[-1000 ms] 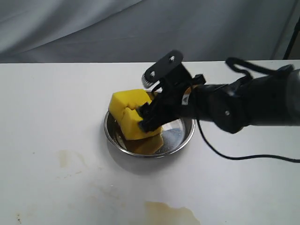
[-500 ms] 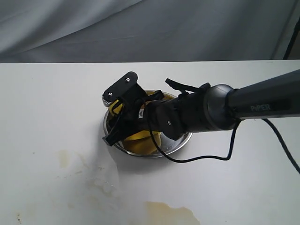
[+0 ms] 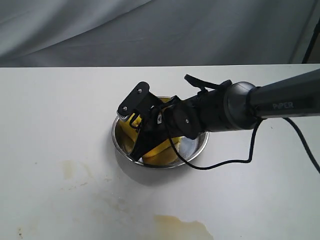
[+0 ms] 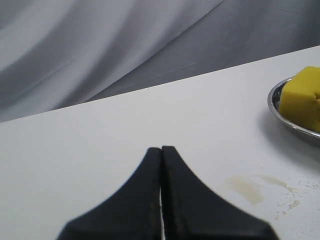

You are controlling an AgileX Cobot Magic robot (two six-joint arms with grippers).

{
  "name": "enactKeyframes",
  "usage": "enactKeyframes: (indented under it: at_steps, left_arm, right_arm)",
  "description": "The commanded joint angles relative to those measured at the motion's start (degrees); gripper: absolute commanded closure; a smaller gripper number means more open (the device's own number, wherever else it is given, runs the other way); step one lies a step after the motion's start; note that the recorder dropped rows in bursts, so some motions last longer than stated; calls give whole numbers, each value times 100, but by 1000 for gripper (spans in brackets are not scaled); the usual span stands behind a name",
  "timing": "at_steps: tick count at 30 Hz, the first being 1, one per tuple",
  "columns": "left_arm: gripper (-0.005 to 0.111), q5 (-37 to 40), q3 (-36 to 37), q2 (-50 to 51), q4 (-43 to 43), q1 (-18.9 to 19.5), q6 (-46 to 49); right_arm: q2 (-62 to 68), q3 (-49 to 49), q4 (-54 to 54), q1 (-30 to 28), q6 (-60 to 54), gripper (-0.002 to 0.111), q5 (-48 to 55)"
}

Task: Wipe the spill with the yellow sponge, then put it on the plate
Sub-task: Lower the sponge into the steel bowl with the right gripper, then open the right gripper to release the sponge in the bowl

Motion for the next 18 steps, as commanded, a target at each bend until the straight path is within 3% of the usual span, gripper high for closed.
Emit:
enactKeyframes:
  at_steps: [1,12,13,18]
  left_arm:
    - [107,-60,-42,-28,-6,-31,-33]
    - [107,-60,-42,-28,-6,-31,-33]
    - [107,-60,-42,-28,-6,-31,-33]
    - [107,-60,-42,-28,-6,-31,-33]
  right_arm:
    - [-45,-5,-221,-148,-17,108,580]
    - [-543,-5,-364,-184,14,104,621]
    - [-602,-5,-364,-184,20,100,612]
    - [-919,-5,-18,-184,79,44,687]
